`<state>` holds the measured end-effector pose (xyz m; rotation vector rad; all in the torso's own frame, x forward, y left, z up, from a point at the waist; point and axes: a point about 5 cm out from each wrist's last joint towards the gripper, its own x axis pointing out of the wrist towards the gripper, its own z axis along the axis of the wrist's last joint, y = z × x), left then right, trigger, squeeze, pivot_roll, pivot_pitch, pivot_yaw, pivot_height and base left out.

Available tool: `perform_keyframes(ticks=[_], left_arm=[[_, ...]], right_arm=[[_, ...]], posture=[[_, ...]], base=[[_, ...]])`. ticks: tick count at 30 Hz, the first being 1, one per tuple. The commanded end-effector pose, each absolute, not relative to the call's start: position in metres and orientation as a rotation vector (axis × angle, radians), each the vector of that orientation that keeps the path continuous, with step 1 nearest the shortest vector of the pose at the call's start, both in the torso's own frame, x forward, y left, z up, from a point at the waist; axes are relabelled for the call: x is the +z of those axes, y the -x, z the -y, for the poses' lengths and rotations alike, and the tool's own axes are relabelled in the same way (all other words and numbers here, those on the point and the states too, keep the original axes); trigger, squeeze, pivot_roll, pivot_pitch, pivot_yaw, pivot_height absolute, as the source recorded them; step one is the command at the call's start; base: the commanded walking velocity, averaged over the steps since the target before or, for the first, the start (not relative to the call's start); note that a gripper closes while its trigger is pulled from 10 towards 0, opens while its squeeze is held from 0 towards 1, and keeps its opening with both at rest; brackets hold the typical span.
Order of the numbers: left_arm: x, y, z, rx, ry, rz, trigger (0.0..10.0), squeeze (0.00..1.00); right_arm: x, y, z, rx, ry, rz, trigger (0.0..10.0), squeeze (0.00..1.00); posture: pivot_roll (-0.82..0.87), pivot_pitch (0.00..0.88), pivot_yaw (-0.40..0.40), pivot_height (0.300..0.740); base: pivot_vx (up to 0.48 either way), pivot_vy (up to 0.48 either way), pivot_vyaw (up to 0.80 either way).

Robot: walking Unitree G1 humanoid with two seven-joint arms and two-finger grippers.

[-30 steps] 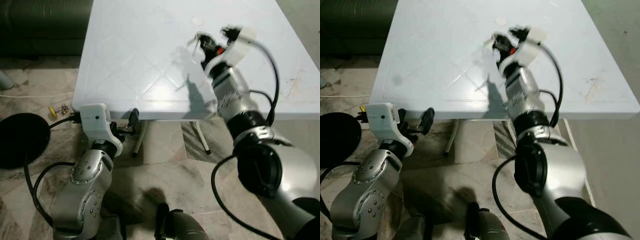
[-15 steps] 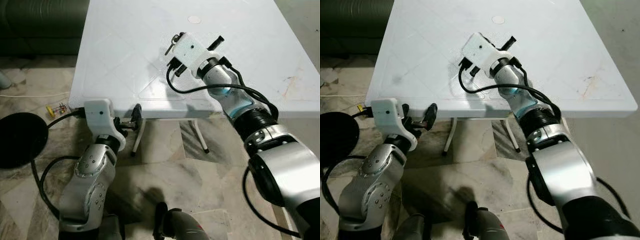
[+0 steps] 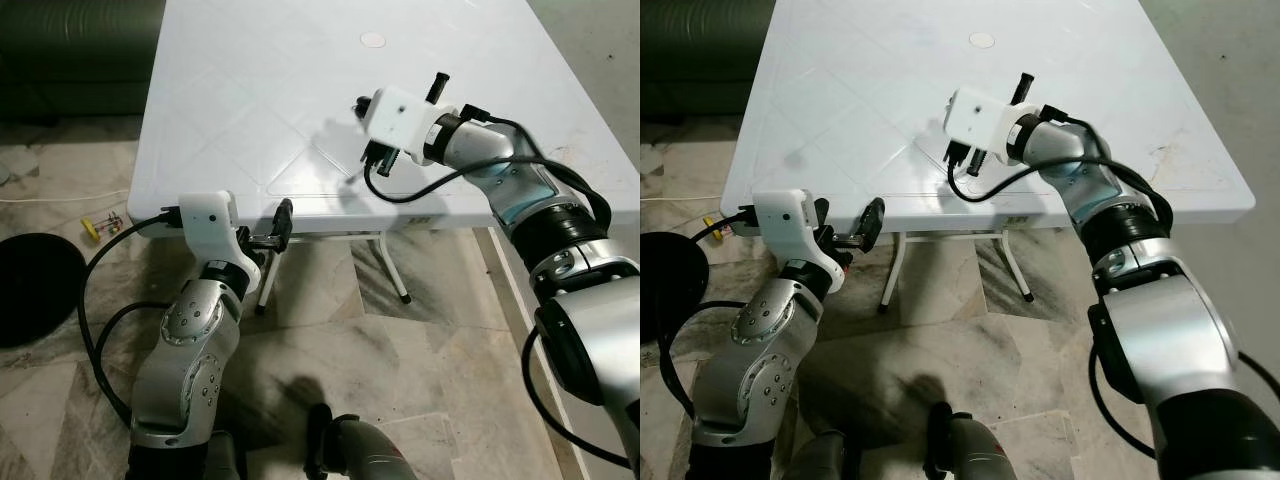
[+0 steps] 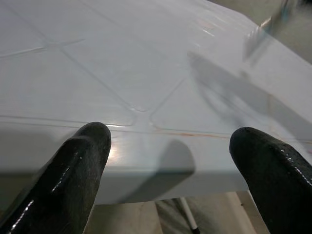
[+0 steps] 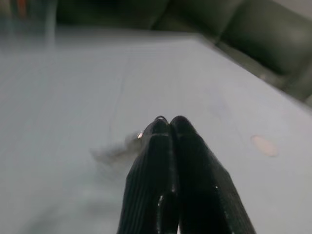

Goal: Hang keys on a hook

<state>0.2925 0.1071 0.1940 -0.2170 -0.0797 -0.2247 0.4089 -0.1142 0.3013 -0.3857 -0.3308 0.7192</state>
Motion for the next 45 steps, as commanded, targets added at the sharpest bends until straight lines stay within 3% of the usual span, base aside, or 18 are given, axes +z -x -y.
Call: perform_keyframes(ticks=[1,2,7,13,18,20,22,27,35,45], left_arm=[[0.193,-0.292,-0.104,-0.235,0.218,0.084,10.0,0.00],[0.195,-0.294,-0.105,-0.227,0.219,0.093,10.0,0.00],[0.200,-0.300,-0.111,-0.198,0.210,0.124,10.0,0.00],[0.215,-0.314,-0.126,-0.137,0.188,0.181,10.0,0.00],[0.223,-0.315,-0.143,-0.113,0.199,0.226,10.0,0.00],[0.215,-0.310,-0.154,-0.107,0.192,0.200,10.0,0.00],[0.209,-0.306,-0.159,-0.100,0.166,0.189,10.0,0.00],[0.189,-0.302,-0.174,-0.019,0.149,0.132,10.0,0.00],[0.181,-0.320,-0.180,-0.013,0.156,0.138,10.0,0.00],[0.187,-0.342,-0.165,-0.029,0.206,0.198,10.0,0.00]], right_arm=[[0.324,-0.409,0.126,0.702,0.182,0.376,10.0,0.00],[0.329,-0.413,0.136,0.599,-0.034,0.394,10.0,0.00],[0.321,-0.411,0.142,0.515,-0.259,0.463,10.0,0.00],[0.297,-0.399,0.150,0.353,-0.406,0.519,10.0,0.00],[0.286,-0.380,0.157,0.295,-0.297,0.590,10.0,0.00],[0.279,-0.365,0.162,0.251,-0.129,0.619,10.0,0.00],[0.271,-0.355,0.163,0.232,-0.070,0.619,10.0,0.00],[0.234,-0.335,0.167,0.217,-0.098,0.506,10.0,0.00],[0.202,-0.334,0.168,0.190,-0.059,0.383,10.0,0.00],[0.185,-0.347,0.158,0.156,-0.020,0.311,10.0,0.00]], posture=[[0.10,0.223,-0.124,0.740],[0.10,0.220,-0.127,0.740],[0.10,0.214,-0.119,0.740],[0.10,0.204,-0.109,0.740],[0.08,0.184,-0.095,0.740],[0.07,0.170,-0.090,0.740],[0.07,0.160,-0.086,0.740],[0.07,0.131,-0.072,0.740],[0.08,0.080,-0.074,0.740],[0.08,0.028,-0.061,0.740]], base=[[0.000,0.000,0.00],[0.000,0.000,0.00],[0.000,0.000,0.00],[0.000,0.000,0.00],[0.000,0.000,0.00],[0.000,0.000,0.00],[0.000,0.000,0.00],[0.000,0.000,0.00],[0.000,0.000,0.00],[0.000,0.000,0.00]])
